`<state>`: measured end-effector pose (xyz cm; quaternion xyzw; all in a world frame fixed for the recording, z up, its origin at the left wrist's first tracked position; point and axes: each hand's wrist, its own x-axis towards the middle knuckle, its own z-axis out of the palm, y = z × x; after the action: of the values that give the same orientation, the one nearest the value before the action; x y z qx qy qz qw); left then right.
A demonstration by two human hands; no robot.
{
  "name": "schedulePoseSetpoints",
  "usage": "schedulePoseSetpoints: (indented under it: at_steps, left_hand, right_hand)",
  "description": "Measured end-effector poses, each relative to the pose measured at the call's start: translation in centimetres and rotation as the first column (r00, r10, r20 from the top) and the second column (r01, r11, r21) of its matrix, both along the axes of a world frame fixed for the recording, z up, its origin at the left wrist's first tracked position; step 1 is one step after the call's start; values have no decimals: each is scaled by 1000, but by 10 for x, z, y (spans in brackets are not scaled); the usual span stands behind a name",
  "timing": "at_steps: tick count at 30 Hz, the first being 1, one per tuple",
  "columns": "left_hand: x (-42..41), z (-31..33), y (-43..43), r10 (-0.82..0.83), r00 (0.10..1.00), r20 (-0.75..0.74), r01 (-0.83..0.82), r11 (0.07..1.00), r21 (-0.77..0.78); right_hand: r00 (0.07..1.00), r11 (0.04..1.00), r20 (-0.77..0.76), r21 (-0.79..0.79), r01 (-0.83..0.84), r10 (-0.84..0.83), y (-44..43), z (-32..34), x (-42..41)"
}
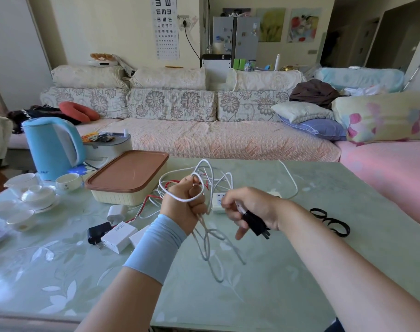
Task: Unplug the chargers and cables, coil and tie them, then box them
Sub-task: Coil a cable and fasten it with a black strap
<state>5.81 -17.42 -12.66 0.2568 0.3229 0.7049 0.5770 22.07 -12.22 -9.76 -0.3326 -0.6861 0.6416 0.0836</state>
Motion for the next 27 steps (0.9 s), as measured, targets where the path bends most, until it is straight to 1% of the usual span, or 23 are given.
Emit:
schedulePoseSetpoints:
  at_steps: [4,6,9,10,11,13,15,17,19,22,23,24,27]
  left_hand:
    - [1,-1,5,64,987,149,-62,998,-18]
    - [-2,-2,6,64,976,206,-65,998,-3]
    - [-1,-1,5,9,966,259,-16,1000,26]
    - [1,1,4,-2,964,265,-6,1000,28]
    - [2,2,4,0,963,268,-7,1000,23]
    - [4,3,3,18,962,274,-23,1000,16]
    - [3,3,3,49,957,285,-57,998,20]
    - [5,3,3,103,956,274,-116,993,31]
    - [9,2,4,143,950,278,-162,986,49]
    - [11,1,4,111,959,262,-140,986,95]
    - [10,1,4,110,967,230,-138,984,109]
    - [8,0,5,106,975,196,-132,983,124]
    - [1,-2,9,175,984,33,-177,981,82]
  right_hand:
    - [995,971,102,238,-6,-19,-18,6,-14]
    - [990,952,143,303,-31,-14,-19,6,-14]
    - [973,948,232,313,-60,-15,-16,2,-11]
    - [971,946,238,320,-47,-32,-14,0,-10]
    - [976,948,213,318,-27,-44,-13,-1,-9]
    - [993,966,117,258,-1,-31,-10,-1,-6]
    - [996,981,90,195,-11,-7,-11,3,-3]
    - [993,989,114,145,-32,15,-13,4,-2]
    - [991,994,135,109,-13,-1,-18,6,-7]
    - [985,973,170,230,-5,-35,-18,-1,-15]
    - [988,968,150,249,-6,-33,-17,-2,-16]
    - [992,971,126,237,-25,-5,-17,-2,-14]
    - [997,987,45,141,-73,68,-18,4,-8]
